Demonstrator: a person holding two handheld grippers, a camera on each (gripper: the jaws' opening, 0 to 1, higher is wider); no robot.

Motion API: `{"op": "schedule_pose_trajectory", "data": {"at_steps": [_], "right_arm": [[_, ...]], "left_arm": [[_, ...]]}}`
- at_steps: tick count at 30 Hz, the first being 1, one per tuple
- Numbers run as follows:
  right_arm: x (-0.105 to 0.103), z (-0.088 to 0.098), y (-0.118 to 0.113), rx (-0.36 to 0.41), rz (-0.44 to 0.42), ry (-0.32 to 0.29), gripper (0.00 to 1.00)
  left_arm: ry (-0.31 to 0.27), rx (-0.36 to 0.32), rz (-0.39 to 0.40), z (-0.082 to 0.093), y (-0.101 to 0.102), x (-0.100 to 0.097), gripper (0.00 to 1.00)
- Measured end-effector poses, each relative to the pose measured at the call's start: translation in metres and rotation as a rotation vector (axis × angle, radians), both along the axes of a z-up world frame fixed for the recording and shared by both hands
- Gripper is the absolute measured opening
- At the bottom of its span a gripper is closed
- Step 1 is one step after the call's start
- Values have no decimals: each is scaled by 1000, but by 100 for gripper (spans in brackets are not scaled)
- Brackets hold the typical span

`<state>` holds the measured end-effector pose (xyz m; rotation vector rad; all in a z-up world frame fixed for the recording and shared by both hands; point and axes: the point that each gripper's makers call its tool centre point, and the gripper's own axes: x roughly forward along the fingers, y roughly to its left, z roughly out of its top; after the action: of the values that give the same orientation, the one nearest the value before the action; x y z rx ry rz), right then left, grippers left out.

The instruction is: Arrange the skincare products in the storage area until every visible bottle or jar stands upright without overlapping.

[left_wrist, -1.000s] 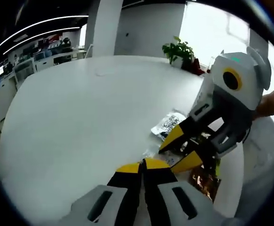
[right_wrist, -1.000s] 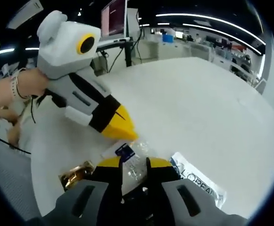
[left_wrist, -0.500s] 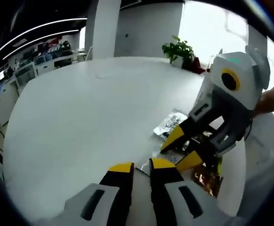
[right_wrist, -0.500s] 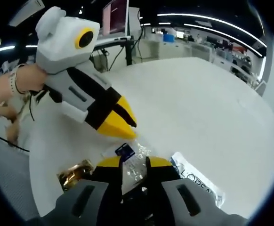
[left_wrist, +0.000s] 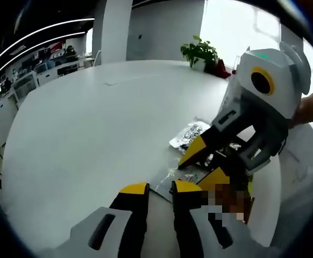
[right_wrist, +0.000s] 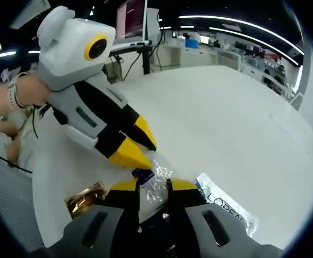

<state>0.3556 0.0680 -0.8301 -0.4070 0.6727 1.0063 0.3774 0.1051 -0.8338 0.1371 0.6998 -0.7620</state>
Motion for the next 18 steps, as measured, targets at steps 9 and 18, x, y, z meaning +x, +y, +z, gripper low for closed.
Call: {"op": "schedule_pose_trajectory", "data": {"at_steps": [9, 18], "right_arm": [[-1, 0, 1, 2, -20, -3, 21], [-1, 0, 2, 7, -26, 11, 22]], "left_arm": [[-15, -22, 20, 15, -2, -6, 13], [-9, -32, 38, 30, -5, -31, 14]]}}
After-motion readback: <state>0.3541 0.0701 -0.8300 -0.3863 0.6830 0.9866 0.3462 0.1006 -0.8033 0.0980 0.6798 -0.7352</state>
